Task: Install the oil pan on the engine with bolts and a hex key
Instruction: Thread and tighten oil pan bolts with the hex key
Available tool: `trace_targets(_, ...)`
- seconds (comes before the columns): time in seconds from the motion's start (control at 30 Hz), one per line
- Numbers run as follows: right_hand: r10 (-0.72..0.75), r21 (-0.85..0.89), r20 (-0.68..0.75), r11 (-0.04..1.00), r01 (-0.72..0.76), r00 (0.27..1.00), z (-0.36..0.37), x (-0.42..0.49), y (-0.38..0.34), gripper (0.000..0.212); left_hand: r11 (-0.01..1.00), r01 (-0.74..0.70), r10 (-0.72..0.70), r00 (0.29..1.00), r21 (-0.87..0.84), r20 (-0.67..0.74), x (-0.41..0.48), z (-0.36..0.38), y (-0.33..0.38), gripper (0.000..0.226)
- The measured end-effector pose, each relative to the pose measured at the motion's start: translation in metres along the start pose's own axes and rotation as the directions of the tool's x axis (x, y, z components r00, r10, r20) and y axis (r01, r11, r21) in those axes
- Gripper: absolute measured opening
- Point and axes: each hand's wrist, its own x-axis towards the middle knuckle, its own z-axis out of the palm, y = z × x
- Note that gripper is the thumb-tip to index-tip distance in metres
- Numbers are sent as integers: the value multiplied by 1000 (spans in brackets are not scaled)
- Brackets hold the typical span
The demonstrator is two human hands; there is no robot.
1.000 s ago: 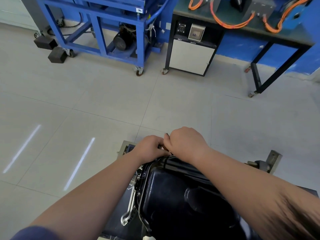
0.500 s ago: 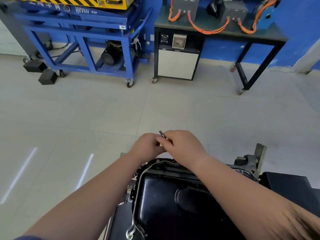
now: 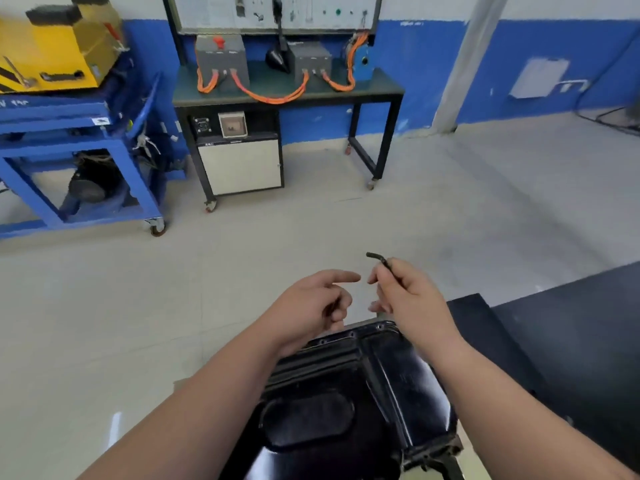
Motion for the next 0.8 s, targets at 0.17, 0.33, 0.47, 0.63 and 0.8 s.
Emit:
trace_targets(0.17, 91, 191, -71, 979, -76, 993, -40, -24, 9, 35, 980, -98, 64, 979, 176, 192, 10, 29, -4, 25)
trace_targets(0.33, 119, 93, -109, 990, -109, 987, -76, -43, 12, 29, 925, -103, 35, 982, 366, 187, 21, 59, -14, 11)
trace_targets(0.47, 112, -45, -186, 992, -122, 976, -102, -47, 16, 27, 906, -97, 26, 984, 412, 174, 31, 79, -27, 11)
trace_targets(0.63, 122, -11, -288, 991, -131, 950, -114, -44, 26, 33, 866, -114, 34, 985, 488, 170, 45, 84, -37, 18)
trace_targets(0.8, 235, 39, -327, 971, -235, 915, -110, -60, 47, 31, 819, -120, 6, 979, 561, 201, 45, 79, -47, 22)
